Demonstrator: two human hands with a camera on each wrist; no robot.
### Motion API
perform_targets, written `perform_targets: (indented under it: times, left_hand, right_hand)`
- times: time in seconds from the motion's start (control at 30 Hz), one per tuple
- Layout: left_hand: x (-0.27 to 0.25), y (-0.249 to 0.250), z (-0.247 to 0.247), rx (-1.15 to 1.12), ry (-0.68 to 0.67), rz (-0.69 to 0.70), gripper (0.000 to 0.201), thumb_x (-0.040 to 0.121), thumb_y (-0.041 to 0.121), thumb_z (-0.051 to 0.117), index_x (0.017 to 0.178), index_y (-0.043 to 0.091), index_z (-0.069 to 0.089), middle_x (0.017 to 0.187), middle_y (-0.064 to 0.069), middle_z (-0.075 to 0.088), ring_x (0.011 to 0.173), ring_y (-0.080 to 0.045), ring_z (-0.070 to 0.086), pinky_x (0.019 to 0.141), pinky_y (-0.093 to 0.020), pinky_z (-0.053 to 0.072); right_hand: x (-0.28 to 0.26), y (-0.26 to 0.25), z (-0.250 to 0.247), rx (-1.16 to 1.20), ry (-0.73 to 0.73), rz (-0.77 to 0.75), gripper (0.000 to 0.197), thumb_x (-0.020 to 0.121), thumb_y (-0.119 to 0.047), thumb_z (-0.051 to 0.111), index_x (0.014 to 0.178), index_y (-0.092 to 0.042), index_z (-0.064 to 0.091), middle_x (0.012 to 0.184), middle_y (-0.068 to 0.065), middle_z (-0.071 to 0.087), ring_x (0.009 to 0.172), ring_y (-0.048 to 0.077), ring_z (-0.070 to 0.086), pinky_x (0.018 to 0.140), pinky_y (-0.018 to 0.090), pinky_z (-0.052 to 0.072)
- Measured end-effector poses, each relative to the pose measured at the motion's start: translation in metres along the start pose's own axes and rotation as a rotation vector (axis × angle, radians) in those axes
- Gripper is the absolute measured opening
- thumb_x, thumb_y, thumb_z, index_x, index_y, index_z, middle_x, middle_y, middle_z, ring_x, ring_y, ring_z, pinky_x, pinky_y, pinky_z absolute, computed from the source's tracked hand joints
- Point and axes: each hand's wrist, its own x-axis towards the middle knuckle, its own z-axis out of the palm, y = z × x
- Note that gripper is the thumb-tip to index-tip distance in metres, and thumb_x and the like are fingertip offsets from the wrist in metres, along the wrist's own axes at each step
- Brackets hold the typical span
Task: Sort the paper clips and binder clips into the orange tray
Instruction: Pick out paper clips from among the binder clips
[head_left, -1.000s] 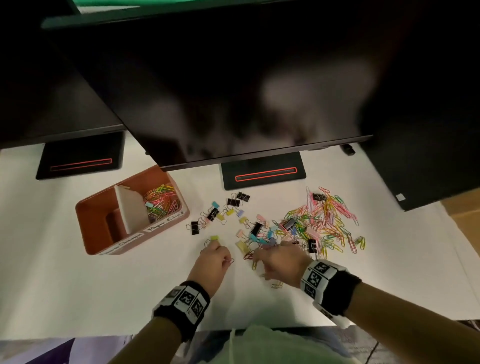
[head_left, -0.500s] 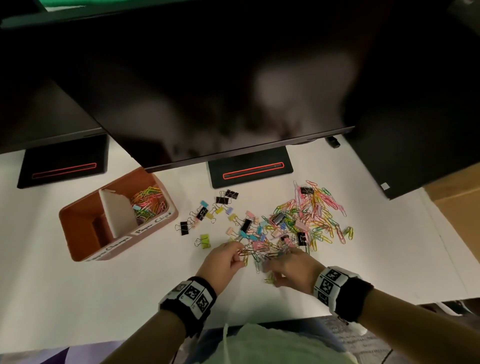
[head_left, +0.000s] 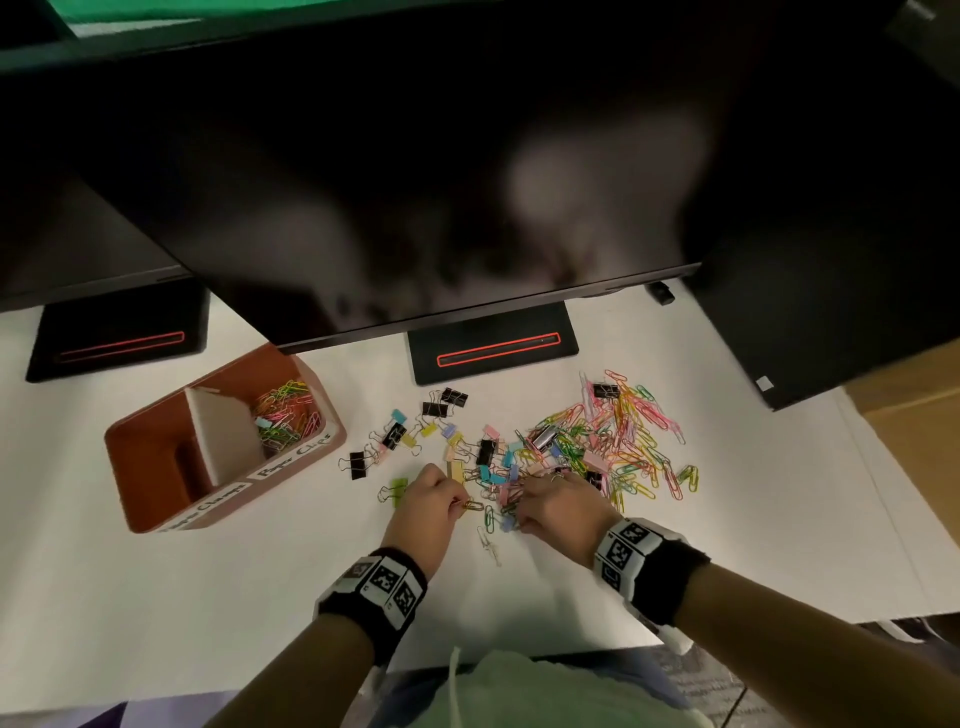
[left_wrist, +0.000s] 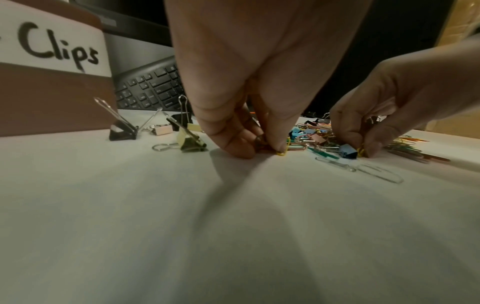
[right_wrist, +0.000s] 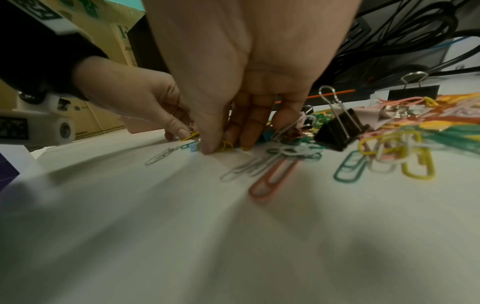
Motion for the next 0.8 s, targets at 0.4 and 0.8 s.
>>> perform_targets:
  times: [0.4,0.8]
  left_hand:
    - [-0.008,-0.013,-0.012,0.135,-0.019,-0.061,0.017,0.092,0.014,0.05,0.105,0.012,0.06,0.106,-0.005,0.055,0.096,-0.021,0.051,0.08,-0.029,0.044]
    - [-0.017,-0.03,-0.018,0.206,-0.024,-0.033,0.014,0.089,0.006,0.05,0.098,0.011,0.059,0.099,-0.006,0.054,0.088,-0.021,0.049,0.069,-0.025,0.036]
  right_hand:
    - [0.01,-0.02,-0.002,-0.095,0.011,-0.186,0.025,0.09,-0.029,0.055,0.113,-0.018,0.06,0.108,0.006,0.067,0.103,0.027,0.06,0.091,0.039,0.041]
    - [0.031,-0.042,0.007,-0.17,-0.068,-0.128,0.017,0.09,-0.016,0.05,0.1,-0.013,0.064,0.095,0.008,0.065,0.09,0.03,0.059,0.084,0.039,0.04]
